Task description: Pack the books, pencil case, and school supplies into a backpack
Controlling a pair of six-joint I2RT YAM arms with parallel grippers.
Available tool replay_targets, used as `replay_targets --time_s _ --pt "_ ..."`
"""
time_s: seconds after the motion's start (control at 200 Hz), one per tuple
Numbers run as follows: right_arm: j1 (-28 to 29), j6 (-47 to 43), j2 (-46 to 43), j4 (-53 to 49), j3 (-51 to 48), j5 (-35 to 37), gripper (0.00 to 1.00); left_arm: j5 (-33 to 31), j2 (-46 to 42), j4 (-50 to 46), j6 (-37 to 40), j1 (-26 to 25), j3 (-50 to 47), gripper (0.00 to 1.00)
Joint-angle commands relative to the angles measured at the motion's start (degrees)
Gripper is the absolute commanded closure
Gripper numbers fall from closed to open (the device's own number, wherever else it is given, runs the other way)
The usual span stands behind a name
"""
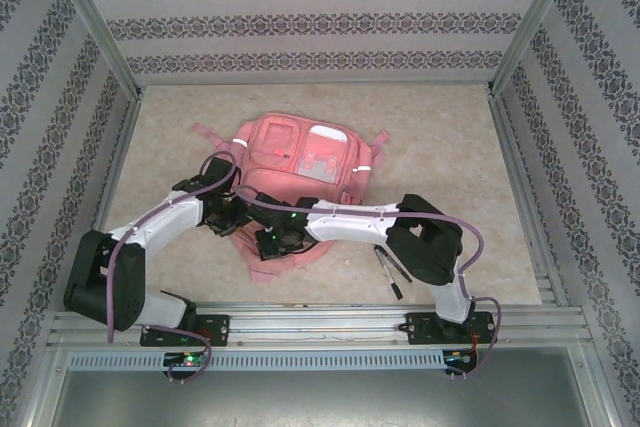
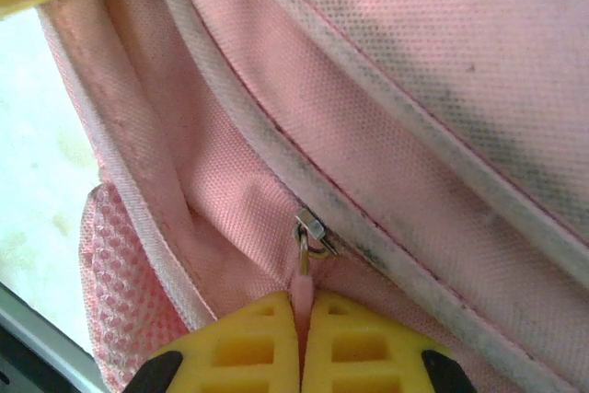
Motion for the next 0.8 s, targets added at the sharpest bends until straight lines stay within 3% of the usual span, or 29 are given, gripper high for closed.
replay_targets --time_s 0.0,0.255,0.475,0.59,0.724,0.794 --pt "0.79 0.27 -3.78 -3.16 -1.94 2.27 1.00 -2.65 4.27 -1.56 3.65 -0.80 0.78 0.97" --pt "-0.56 -0.77 -14.39 -10.36 -6.77 7.70 1.00 -6.98 1.90 -10.05 8.63 0.41 10.24 1.00" --pt "-5.82 -1.90 -19.35 -13.53 -14.92 13.07 1.00 -7.11 -1.50 -14.31 13.33 6.09 17.29 1.00" --pt "-9.51 -2.80 -22.10 -12.29 -19.08 13.27 1.00 -4.24 0.48 -14.04 16.42 11.47 18.86 1.00" --pt "-10.84 -5.59 -24.66 -5.30 -21.24 3.57 1.00 5.00 3.75 -13.51 19.50 13.31 22.29 1.00" --pt "-10.81 -4.78 -25.66 -1.86 -20.76 -0.78 1.00 10.05 3.66 -14.01 17.34 12.18 23.08 0.79"
